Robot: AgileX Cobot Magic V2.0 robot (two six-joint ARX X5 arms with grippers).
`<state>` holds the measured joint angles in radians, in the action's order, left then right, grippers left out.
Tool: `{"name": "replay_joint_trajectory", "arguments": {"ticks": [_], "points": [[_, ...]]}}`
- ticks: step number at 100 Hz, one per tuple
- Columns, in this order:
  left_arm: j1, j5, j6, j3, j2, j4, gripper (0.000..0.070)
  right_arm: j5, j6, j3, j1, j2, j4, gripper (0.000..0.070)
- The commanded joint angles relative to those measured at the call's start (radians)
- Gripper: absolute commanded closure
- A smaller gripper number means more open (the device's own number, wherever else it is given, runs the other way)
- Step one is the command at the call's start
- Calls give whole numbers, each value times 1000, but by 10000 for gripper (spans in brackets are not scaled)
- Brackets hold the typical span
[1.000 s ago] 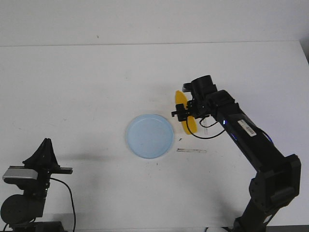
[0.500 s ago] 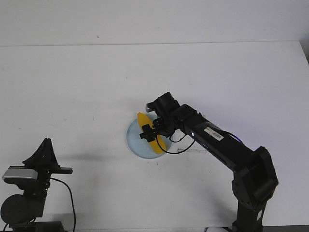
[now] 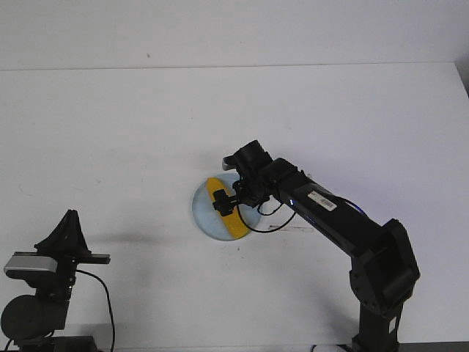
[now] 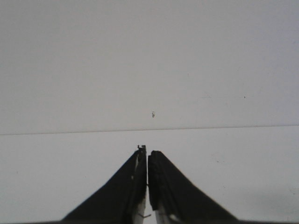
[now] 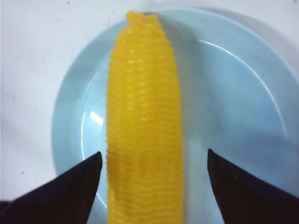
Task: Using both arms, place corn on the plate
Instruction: 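Carry the corn with the right gripper over the blue plate and lower it, then open the right gripper to release the corn onto the plate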
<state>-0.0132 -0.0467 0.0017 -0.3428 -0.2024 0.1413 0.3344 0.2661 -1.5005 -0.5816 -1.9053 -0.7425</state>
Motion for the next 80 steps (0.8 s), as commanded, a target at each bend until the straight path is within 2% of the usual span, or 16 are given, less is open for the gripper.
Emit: {"name": "replay_joint_trajectory", "arguments": {"ticks": [1,26,34,45,51,58,68,74,80], "points": [[-2,2,9,-8,1,10,698,-1,-5,-23,-7,-18,10,185],[-2,2,9,-8,1,10,698,-19,-101,-43,23,81,43,186],[-2,2,9,-8,1,10,698,-89,-146,-41,28,112,44,188],[-2,2,9,-8,1,10,698,-240,-204,-3,54,172,61,195],[-2,2,9,-8,1,10,698,-318,-229,36,74,206,89,267],[-2,2,9,-8,1,10,698,-387,-250,102,115,256,143,431],[-2,2,9,-8,1,10,698,-414,-272,216,184,335,240,622],[-2,2,9,-8,1,10,698,-413,-275,294,229,390,302,677],[-2,2,9,-8,1,10,698,-412,-275,373,270,447,367,685]]}}
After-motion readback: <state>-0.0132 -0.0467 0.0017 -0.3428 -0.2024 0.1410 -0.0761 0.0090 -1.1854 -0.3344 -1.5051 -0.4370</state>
